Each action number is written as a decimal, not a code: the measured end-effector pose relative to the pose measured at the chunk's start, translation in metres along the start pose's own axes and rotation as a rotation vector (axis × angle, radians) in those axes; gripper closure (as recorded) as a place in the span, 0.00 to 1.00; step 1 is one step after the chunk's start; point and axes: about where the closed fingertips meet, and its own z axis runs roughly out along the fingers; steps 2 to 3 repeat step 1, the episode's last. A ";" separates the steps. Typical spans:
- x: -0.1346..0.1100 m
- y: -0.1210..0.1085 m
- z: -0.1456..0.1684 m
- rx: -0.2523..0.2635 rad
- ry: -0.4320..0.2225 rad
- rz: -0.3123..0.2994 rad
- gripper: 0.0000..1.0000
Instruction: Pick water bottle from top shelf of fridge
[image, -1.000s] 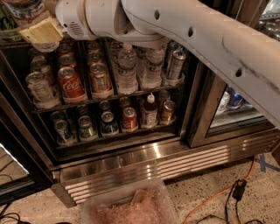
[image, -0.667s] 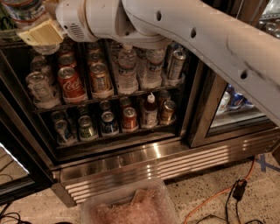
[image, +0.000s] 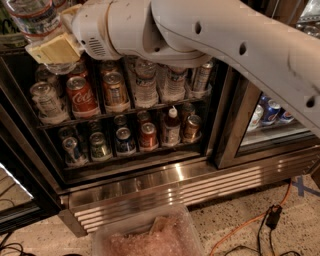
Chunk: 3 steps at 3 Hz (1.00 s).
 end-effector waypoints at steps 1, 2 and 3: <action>0.000 0.000 0.000 0.000 0.000 0.000 1.00; 0.000 0.000 0.000 0.000 0.000 0.000 1.00; 0.000 0.000 0.000 0.000 0.000 0.000 1.00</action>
Offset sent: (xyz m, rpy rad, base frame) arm 0.0000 0.0000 0.0000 0.0000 0.0000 0.0000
